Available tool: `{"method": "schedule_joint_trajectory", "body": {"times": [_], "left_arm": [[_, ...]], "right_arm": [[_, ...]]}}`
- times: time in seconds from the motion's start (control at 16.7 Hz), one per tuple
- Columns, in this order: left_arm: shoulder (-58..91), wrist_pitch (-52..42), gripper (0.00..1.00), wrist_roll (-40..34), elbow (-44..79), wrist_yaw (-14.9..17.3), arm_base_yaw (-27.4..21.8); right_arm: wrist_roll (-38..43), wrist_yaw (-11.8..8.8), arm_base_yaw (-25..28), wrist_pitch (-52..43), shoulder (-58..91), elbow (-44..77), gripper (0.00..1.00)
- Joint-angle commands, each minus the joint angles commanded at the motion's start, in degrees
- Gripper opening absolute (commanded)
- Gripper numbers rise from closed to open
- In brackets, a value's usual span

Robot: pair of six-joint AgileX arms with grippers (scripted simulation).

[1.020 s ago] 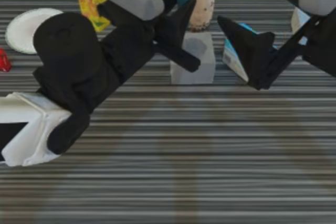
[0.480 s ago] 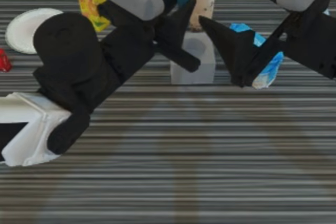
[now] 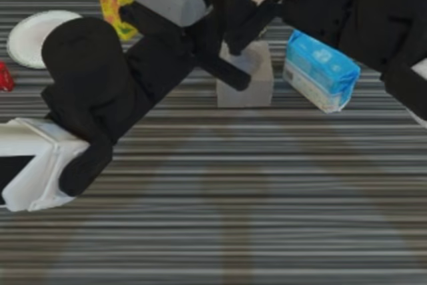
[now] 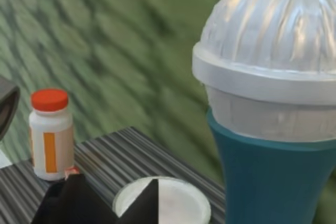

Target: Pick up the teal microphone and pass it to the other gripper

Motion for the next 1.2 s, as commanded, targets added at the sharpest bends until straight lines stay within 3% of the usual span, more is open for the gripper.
{"method": "schedule_joint_trajectory", "body": {"times": [0.36, 1.14, 1.2], "left_arm": [[0.0, 0.0, 0.0, 0.0, 0.0, 0.0, 0.0], [0.0, 0.0, 0.0, 0.0, 0.0, 0.0, 0.0], [0.0, 0.0, 0.0, 0.0, 0.0, 0.0, 0.0]], "right_arm": [[0.0, 0.7, 0.7, 0.5, 2.2, 2.1, 1.0], [0.0, 0.7, 0.7, 0.5, 2.2, 2.1, 0.02], [0.0, 0.7, 0.7, 0.5, 2.2, 2.1, 0.0]]}}
